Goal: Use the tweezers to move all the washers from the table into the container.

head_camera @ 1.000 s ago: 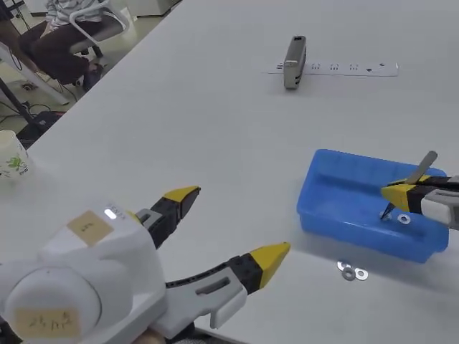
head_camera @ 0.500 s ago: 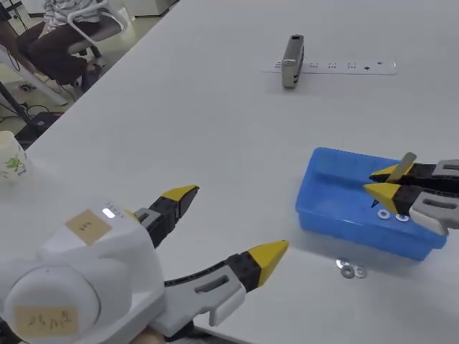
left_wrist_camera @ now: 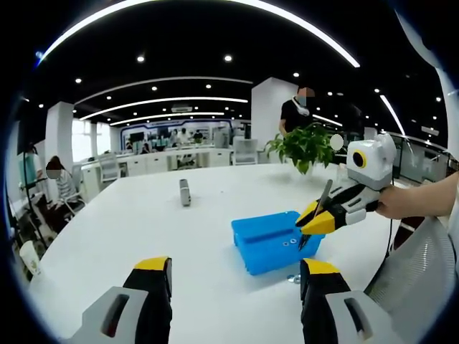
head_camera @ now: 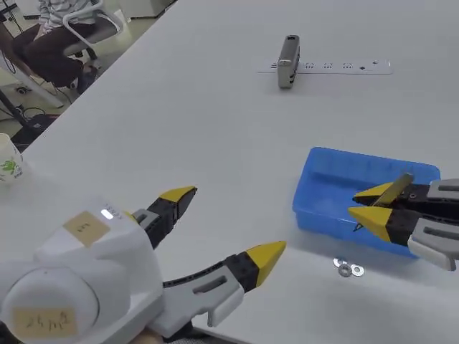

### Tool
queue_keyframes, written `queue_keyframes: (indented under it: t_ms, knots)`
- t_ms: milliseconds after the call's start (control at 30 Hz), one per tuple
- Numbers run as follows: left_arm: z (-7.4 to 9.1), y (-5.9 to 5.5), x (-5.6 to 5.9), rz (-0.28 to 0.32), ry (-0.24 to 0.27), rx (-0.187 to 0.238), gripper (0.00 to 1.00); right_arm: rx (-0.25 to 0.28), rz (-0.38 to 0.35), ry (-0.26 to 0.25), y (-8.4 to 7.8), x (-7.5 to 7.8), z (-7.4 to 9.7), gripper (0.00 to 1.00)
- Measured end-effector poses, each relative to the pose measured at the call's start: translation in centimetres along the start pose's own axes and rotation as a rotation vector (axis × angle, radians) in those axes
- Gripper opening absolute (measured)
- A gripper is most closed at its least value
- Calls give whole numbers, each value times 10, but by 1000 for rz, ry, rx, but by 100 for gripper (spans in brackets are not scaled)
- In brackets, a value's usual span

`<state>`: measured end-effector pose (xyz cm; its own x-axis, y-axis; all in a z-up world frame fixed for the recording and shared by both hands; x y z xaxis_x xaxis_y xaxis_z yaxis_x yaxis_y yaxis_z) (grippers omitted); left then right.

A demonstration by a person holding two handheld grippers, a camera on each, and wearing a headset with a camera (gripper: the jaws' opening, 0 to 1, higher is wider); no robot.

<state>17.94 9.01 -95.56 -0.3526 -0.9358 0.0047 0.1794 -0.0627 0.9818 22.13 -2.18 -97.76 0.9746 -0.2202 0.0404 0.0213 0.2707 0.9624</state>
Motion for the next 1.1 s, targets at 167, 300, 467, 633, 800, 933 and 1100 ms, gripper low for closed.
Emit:
queue_keyframes:
  t_ms: [167, 300, 467, 633, 800, 933, 1100]
  knots:
    - [0, 0, 0, -1, 0, -1, 73, -27, -89, 45, -15, -11, -3, 3]
    - [0, 0, 0, -2, 1, -2, 73, -57, -174, 72, -27, -16, -7, 3]
    - [0, -1, -1, -5, 2, -5, 72, -86, -184, 74, -35, -15, -11, 4]
    - [0, -1, -1, -5, 2, -7, 71, -103, -184, 82, -41, -17, -15, 4]
    - [0, -2, -1, -6, 2, -9, 71, -138, -151, 91, -48, -20, -17, 4]
    - [0, -2, -1, -6, 1, -10, 71, -140, -151, 99, -51, -22, -18, 4]
    - [0, -2, -1, -7, 1, -12, 71, -134, -139, 100, -51, -24, -18, 3]
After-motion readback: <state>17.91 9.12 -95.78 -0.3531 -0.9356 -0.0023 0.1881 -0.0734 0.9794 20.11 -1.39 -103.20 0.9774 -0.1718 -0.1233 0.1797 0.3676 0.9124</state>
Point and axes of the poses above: the centre of the closed fingertips' face, and the gripper's own axes: z roughly backward along the fingers, x roughly to its right, y roughly out of its top, the point moved 1 cm from there along z, roughly backward along the fingers, and after that the axes turned 8 degrees about x, right-handed, at the moved point
